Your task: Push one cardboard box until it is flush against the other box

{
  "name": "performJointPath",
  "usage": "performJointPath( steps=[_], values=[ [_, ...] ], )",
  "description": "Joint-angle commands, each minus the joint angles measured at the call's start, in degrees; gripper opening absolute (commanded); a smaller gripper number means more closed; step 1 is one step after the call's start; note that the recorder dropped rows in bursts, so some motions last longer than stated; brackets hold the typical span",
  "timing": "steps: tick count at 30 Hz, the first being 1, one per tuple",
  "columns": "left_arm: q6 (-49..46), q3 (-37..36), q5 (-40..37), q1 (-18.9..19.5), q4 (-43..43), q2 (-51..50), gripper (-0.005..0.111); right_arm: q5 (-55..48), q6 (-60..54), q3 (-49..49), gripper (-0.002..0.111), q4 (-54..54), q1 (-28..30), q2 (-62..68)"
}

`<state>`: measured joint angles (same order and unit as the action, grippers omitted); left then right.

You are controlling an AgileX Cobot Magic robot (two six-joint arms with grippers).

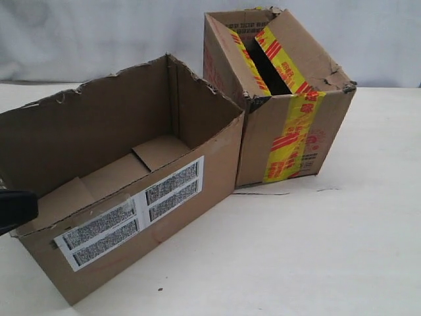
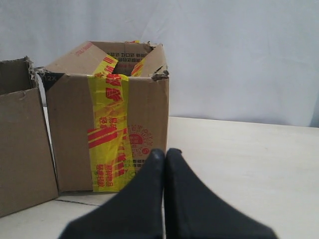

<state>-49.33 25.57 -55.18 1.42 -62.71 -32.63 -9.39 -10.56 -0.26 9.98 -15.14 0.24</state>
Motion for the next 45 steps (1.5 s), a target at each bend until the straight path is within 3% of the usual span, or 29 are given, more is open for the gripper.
performJointPath(
  steps=[1,3,5,8,11,12,14,17,23,26,33,42,45],
  values=[
    [-11.9,-0.1,-1.5,-0.2,-9.8,-6.5,0.0,0.1,-0.6,0.3,0.0,0.1,0.5,-0.2],
    [-20.0,-0.1,2.0,-2.3,-14.3,-13.9,0.0,0.1,-0.6,0.3,0.0,0.1,0.5,-0.2],
    [-28.9,0.3,2.0,-7.8,-21.6,-19.9,0.0,0.1,-0.6,0.3,0.0,0.1,0.5,-0.2],
    [-33.0,5.2,12.1,-21.1,-24.3,-27.9,0.0,0.1,-0.6,0.3,0.0,0.1,0.5,-0.2],
    [-31.1,13.9,29.7,-36.9,-21.0,-36.1,0.0,0.1,-0.6,0.3,0.0,0.1,0.5,-0.2],
    [-29.8,20.2,41.4,-46.3,-16.9,-42.2,0.0,0.1,-0.6,0.3,0.0,0.1,0.5,-0.2],
    [-27.7,27.5,49.3,-51.5,-12.7,-50.9,0.0,0.1,-0.6,0.3,0.0,0.1,0.5,-0.2],
    [-27.7,33.8,43.5,-51.5,-12.1,-61.1,0.0,0.1,-0.6,0.3,0.0,0.1,0.5,-0.2],
    [-27.1,35.9,50.2,-51.5,-8.5,-69.2,0.0,0.1,-0.6,0.3,0.0,0.1,0.5,-0.2],
    [-27.1,35.9,55.2,-50.8,-8.5,-69.2,0.0,0.1,-0.6,0.3,0.0,0.1,0.5,-0.2],
    [-26.7,35.9,49.6,-45.1,-8.9,-69.2,0.0,0.1,-0.6,0.3,0.0,0.1,0.5,-0.2],
    [-26.8,35.9,52.1,-42.9,-8.9,-69.1,0.0,0.1,-0.6,0.3,0.0,0.1,0.5,-0.2],
    [-27.2,35.9,49.1,-42.7,-6.0,-61.6,0.0,0.1,-0.6,0.3,0.0,0.1,0.5,-0.2]
  ],
)
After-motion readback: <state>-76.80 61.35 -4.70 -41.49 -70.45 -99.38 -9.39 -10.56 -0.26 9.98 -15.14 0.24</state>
